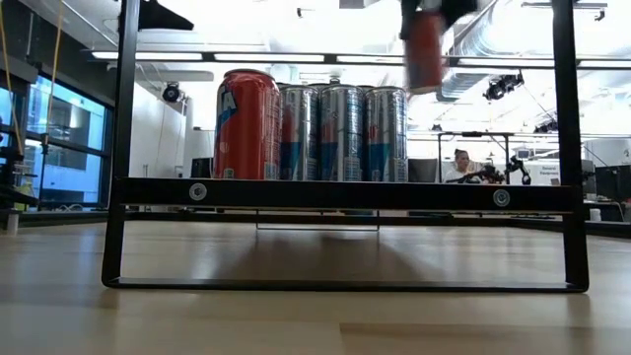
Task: Place canned beverage on shelf
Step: Put the red soda can on the shelf aligned with the other red soda can
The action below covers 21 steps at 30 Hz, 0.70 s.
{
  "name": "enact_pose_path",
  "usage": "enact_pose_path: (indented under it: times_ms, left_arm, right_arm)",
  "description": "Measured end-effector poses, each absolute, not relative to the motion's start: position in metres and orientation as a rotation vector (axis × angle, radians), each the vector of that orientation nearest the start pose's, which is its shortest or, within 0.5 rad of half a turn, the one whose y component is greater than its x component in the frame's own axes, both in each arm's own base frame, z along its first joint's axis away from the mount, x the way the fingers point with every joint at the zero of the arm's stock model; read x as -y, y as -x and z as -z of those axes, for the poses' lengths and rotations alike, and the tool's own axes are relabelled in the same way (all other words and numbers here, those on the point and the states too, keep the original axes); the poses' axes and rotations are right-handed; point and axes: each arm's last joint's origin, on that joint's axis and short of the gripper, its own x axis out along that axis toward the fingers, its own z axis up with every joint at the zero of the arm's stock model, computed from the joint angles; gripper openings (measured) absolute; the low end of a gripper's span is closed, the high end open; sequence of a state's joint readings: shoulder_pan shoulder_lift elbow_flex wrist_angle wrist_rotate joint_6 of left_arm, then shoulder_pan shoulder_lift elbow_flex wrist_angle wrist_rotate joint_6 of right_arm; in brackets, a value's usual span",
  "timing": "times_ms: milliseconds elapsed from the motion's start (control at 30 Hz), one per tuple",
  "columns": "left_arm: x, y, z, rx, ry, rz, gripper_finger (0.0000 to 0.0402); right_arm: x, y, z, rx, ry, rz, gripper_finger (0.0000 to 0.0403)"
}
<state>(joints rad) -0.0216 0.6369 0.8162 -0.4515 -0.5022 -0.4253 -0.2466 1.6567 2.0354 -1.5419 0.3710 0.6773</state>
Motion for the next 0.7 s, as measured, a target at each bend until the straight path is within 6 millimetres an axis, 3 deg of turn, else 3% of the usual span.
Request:
enact_pose_path:
  times_ms: [133, 233, 333, 500, 700]
  left_arm:
    - [-0.008, -0.144, -0.337, -0.143, 0.430, -0.499, 0.0255]
    - [-0.004, -0.155, -0.336, -0.124, 0.486, -0.485, 0.0255]
    - [0.001, -0.166, -0.336, -0.088, 0.535, -0.476, 0.0255]
    - [0.011, -0.185, -0.339, -0.008, 0.587, -0.448, 0.0255]
    - [0.020, -0.202, -0.341, 0.058, 0.586, -0.396, 0.0255]
  right_arm:
    - [0.039, -0.234, -0.406, -1.012, -0.518, 0.887, 0.0298]
    - [0.010, -0.207, -0.385, -0.924, -0.588, 0.807, 0.0298]
    - [-0.014, -0.188, -0.363, -0.845, -0.683, 0.617, 0.0298]
    - [-0.038, -0.187, -0.348, -0.674, -0.775, 0.299, 0.0298]
    - [-0.062, -0.221, -0.343, -0.704, -0.669, 0.125, 0.0298]
